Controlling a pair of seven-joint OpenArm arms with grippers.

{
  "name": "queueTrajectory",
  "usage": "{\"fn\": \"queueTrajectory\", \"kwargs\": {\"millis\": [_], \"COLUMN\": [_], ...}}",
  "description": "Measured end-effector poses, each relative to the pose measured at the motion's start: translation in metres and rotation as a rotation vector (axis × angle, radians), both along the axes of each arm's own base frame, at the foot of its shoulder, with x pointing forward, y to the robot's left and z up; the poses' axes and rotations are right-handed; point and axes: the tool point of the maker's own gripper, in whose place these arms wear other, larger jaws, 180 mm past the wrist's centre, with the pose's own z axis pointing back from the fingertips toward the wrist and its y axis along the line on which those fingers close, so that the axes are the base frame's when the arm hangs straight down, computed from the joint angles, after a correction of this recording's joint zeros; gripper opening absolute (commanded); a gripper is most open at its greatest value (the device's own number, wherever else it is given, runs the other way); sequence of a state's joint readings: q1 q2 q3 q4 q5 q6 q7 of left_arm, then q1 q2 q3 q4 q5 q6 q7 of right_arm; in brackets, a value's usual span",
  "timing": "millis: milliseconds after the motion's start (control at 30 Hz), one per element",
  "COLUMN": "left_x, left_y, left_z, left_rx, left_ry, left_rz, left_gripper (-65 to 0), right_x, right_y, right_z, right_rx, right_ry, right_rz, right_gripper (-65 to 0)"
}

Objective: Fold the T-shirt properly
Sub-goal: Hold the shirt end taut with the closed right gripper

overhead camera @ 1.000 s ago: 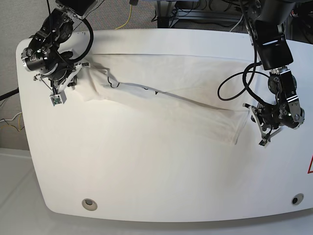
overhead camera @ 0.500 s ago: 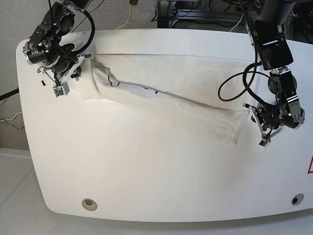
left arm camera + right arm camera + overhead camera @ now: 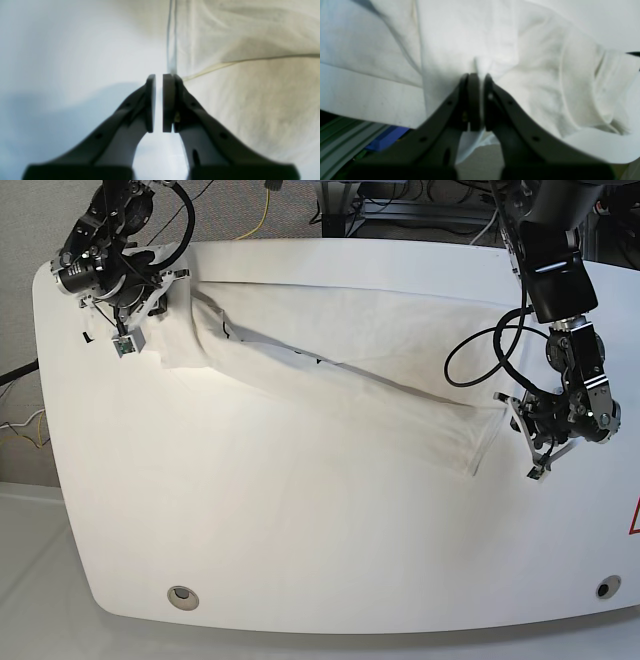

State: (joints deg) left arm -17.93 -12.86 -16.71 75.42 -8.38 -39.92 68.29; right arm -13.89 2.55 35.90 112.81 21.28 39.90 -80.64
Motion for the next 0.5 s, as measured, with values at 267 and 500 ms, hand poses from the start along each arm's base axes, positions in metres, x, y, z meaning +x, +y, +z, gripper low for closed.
{"fn": "queueTrajectory", "kwargs": {"millis": [267,500], "left_x": [0.000,0.000], "left_y": [-0.002,-0.002], "left_z": [0.000,0.000], "left_rx": [-0.005,-0.005], "left_ry": [-0.002,-0.002], "left_rz": [-0.002,0.000], "left_gripper": [-61.9,-61.9], "right_x": [-0.005,-0.009], "right_y": [0.001,0.002], "right_z": [-0.008,-0.022], "right_rx": [0.016,0.048], "right_ry": [0.027,0.067], "right_rz": [-0.005,-0.015], "right_gripper": [-65.0,-64.1]}}
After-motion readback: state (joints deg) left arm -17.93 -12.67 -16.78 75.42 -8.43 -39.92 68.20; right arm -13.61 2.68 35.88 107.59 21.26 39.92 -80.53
